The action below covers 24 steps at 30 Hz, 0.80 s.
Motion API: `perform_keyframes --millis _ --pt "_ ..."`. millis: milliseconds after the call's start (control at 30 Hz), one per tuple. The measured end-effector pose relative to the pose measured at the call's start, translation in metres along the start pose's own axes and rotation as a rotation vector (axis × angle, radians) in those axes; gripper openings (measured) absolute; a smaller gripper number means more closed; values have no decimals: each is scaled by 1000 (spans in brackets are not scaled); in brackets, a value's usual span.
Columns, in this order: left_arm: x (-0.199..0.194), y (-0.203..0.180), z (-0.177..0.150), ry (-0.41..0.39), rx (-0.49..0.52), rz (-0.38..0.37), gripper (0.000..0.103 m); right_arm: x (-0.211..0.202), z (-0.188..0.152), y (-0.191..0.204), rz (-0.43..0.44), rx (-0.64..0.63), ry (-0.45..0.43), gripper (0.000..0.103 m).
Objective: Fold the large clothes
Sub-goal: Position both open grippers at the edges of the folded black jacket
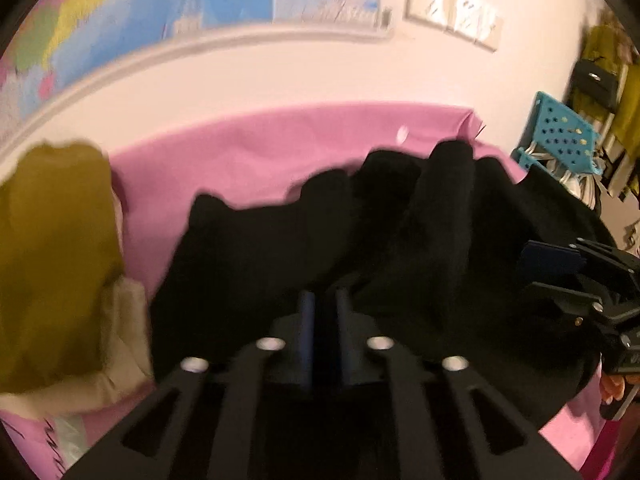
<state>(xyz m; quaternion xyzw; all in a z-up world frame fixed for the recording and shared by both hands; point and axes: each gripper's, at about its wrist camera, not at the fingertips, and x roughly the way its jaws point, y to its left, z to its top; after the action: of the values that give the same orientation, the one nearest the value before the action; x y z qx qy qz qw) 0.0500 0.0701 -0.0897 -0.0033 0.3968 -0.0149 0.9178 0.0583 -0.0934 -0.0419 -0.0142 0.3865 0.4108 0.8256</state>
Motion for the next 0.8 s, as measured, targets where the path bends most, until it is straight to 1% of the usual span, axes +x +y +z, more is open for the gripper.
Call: perform_keyframes --millis 67,133,200,267,333,367,400,433,467,533,600,633,667,733,800 --pt "3 2 -1 -3 -16 -9 21 10 4 -1 -15 6 26 55" --pt "0 3 0 -11 -15 -24 30 14 11 -3 -19 21 27 52" --pt "-7 3 6 -41 -19 -12 46 17 23 -6 -42 30 10 52" --pt "-9 3 12 -52 -16 -1 53 23 33 -9 -64 34 7 49" --pt "-5 0 16 -42 -11 -9 53 34 39 -12 -79 29 41 47" --pt "-1 -2 18 -31 -1 -9 53 42 40 -14 -86 23 62 40" --pt "4 -5 18 -22 10 3 53 48 40 -15 -98 11 75 37" --pt "7 -6 18 -15 15 13 53 51 40 -16 -131 2 80 21" --pt "13 -8 18 -3 20 47 50 53 39 -19 -185 -10 81 9" --pt "19 -8 17 7 18 66 50 49 38 -27 -165 34 74 8" --pt "15 -8 16 -6 14 68 50 39 35 -29 -143 46 58 12" --pt "11 -8 15 -15 19 70 50 34 33 -28 -135 48 46 18" --pt "8 -9 15 -23 23 80 50 24 30 -26 -120 46 24 30" --pt "1 -12 13 -41 34 85 52 13 26 -20 -105 28 4 36" --pt "-6 -14 12 -56 41 89 54 -2 20 -12 -75 2 -20 38"
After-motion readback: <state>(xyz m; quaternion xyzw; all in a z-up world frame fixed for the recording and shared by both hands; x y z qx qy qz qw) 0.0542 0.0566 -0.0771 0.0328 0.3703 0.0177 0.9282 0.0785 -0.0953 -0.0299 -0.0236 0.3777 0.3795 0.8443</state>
